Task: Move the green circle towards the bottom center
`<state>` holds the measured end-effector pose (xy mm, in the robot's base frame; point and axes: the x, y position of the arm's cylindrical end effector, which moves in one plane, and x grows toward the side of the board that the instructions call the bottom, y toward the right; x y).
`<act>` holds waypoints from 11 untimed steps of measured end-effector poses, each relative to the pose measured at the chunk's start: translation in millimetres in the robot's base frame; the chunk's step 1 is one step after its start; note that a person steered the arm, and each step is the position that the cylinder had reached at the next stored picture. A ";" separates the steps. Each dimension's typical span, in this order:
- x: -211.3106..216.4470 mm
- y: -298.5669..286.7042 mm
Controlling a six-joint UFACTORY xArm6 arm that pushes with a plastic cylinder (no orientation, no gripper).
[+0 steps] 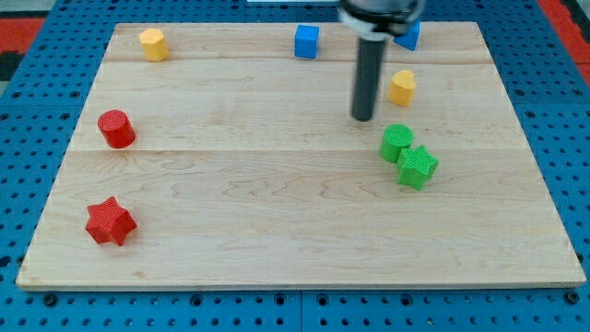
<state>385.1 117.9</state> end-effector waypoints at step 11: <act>84.9 19.3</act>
